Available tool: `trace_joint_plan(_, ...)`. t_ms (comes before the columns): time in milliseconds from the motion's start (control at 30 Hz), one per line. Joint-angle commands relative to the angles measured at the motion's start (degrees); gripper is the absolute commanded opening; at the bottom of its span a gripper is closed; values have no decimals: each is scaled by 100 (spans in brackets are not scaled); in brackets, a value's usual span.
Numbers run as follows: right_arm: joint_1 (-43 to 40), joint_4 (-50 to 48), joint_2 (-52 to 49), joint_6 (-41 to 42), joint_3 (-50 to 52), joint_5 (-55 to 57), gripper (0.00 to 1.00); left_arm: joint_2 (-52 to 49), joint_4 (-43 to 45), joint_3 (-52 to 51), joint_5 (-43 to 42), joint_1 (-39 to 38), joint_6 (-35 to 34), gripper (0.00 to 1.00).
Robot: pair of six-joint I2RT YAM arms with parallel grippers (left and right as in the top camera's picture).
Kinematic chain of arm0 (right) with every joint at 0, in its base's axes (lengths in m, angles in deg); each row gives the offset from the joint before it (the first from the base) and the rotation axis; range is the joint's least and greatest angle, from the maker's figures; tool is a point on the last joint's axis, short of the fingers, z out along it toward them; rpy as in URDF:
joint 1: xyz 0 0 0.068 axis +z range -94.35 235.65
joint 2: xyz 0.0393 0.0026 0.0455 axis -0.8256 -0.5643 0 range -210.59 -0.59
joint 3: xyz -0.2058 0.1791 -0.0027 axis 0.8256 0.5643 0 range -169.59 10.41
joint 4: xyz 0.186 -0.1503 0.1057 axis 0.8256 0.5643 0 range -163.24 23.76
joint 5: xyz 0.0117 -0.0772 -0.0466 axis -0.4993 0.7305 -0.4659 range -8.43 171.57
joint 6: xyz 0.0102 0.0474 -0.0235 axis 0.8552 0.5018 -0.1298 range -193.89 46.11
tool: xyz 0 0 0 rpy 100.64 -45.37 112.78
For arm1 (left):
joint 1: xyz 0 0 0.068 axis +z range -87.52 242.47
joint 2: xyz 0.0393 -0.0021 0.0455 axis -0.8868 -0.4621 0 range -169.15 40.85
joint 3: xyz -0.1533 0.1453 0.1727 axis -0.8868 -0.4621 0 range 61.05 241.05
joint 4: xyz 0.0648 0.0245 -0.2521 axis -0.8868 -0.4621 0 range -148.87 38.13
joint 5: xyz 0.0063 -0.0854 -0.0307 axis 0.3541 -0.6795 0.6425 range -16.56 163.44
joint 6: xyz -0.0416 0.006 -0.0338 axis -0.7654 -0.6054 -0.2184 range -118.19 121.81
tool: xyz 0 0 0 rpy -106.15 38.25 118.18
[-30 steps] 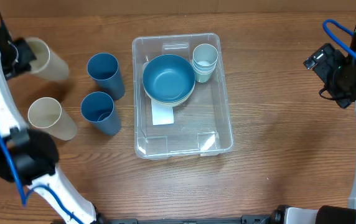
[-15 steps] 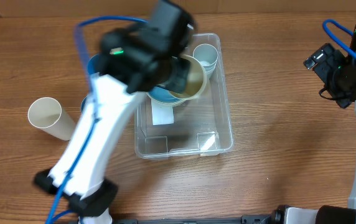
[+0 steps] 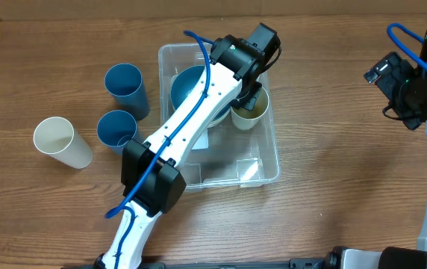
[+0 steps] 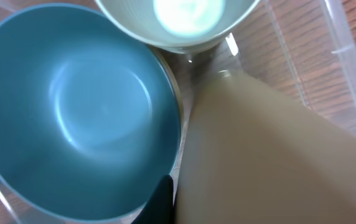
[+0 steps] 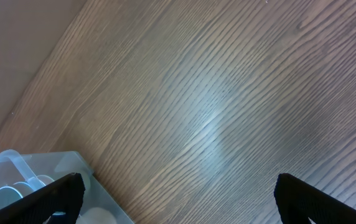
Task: Pack container
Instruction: 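Set the cream cup upright beside the cup stack in the bin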
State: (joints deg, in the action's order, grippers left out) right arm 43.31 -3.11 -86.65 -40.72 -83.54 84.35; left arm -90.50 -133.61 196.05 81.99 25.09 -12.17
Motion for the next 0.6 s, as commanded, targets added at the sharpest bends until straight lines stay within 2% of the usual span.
trace_joint_plan(0,0,-15,42,7,-24,13,100,28,0,28,-90,31,-20,40)
trace_joint_plan(33,0,-15,42,7,-24,13,100,81,-52,66,-92,31,-22,53)
trace_joint_plan(233,0,-15,42,7,-24,13,100,994,-588,605,-11,151,-44,63)
trace_joint_plan(333,0,-15,42,7,-24,13,100,1729,-918,802,295,570,-83,72)
trace_joint_plan(467,0,-15,42,7,-24,13,100,2468,-1508,782,428,1878,-122,72)
trace_joint_plan(567,0,-15,42,7,-24,13,100,2695,-1508,643,-459,3126,50,70)
